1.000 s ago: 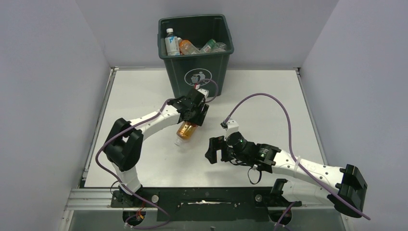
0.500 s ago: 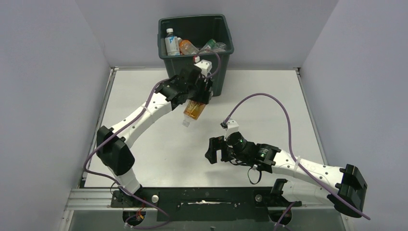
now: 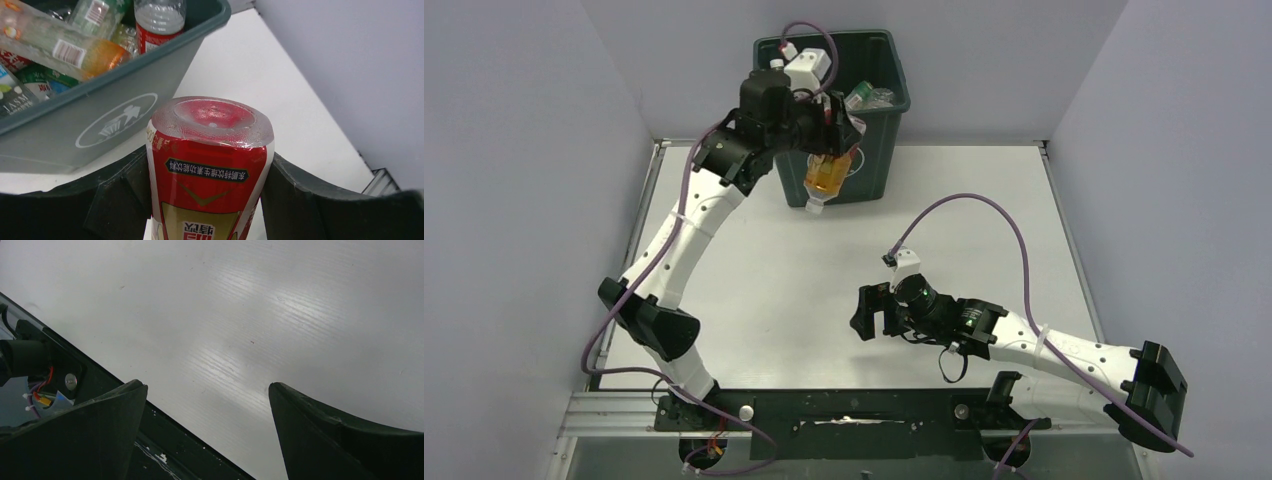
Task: Put the plastic bottles in the bin
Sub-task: Place the plastic bottle in the trash bin.
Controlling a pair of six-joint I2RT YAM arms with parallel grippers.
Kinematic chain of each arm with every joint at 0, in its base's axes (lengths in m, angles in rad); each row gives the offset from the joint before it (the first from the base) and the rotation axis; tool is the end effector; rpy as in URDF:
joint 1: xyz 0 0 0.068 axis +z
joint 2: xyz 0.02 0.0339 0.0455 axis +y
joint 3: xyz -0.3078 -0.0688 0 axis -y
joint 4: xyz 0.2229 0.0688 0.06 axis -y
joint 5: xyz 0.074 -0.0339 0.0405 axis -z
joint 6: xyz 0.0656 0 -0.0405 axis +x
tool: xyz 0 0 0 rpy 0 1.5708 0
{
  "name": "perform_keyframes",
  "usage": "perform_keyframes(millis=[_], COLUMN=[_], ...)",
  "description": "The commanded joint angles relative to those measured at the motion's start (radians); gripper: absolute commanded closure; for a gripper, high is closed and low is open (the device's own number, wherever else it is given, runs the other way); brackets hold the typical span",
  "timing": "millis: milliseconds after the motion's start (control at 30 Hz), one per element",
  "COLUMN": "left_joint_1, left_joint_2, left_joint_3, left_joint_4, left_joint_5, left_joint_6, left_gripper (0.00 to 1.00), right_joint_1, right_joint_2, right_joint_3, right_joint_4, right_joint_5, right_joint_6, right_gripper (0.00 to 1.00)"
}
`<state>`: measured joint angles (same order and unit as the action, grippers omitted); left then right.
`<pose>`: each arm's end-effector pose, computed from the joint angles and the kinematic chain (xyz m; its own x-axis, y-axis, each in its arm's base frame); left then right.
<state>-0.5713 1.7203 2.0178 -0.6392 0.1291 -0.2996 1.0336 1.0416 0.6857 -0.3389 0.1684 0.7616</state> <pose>0.3255 -0.2193 0.4940 -0.4577 -0.0537 -0.8875 0.5266 0.7878 -0.3193 0.1123 0.1670 0.2690 -0.7761 0.0264 -0.6300 -0.3392 0.8248 0.4524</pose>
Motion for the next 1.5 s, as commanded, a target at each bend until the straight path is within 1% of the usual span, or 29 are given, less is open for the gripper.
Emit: perform_keyframes(millis=[0,133,267,400,467,667,733,767,900,1000,1233,1467], left_joint_1=[0.105,0.183,0.239,0.288,0.317,0.405,0.424,0.430,0.438,0.442,0.446,0.447], left_joint_2=[-0.021,0.008,0.054,0.110,0.133,0.218,0.269,0.300,0.430,0.491,0.542,0.589], left_joint_3=[0.106,0.149,0.206,0.254,0.260,0.234,0.261,0.289,0.444,0.497,0.471,0.465], left_joint_4=[0.097,0.194,0.299,0.441,0.548,0.917,1.027,1.051,1.054,1.070,1.099,1.100], left_joint_5=[0.193,0.317,0.417,0.478,0.506,0.502,0.487,0.479,0.424,0.376,0.287,0.253], left_joint_6=[-0.091,-0.187,-0.305,-0.438,-0.526,-0.828,-0.912,-0.941,-0.967,-0.957,-0.876,-0.802], left_gripper=[0.54,0.54,0.54,0.54,0.54,0.54,0.54,0.54,0.53,0.52,0.49,0.47], right_joint_1=[-0.002,0.001,0.010,0.016,0.019,0.025,0.029,0.029,0.028,0.026,0.014,0.007], right_joint_2=[0.010,0.013,0.010,0.009,0.011,0.015,0.015,0.014,0.014,0.014,0.008,0.005], right_joint_3=[0.021,0.028,0.026,0.021,0.021,0.022,0.019,0.018,0.012,0.011,0.004,0.000], right_joint_4=[0.032,0.028,0.024,0.028,0.028,0.025,0.026,0.026,0.030,0.031,0.022,0.017], right_joint_5=[0.010,0.013,0.018,0.019,0.021,0.023,0.025,0.026,0.023,0.021,0.019,0.020], right_joint_6=[0.002,0.001,0.011,0.018,0.019,0.021,0.024,0.024,0.027,0.025,0.021,0.024], right_gripper=[0.02,0.02,0.02,0.02,0.02,0.02,0.02,0.02,0.02,0.02,0.02,0.02])
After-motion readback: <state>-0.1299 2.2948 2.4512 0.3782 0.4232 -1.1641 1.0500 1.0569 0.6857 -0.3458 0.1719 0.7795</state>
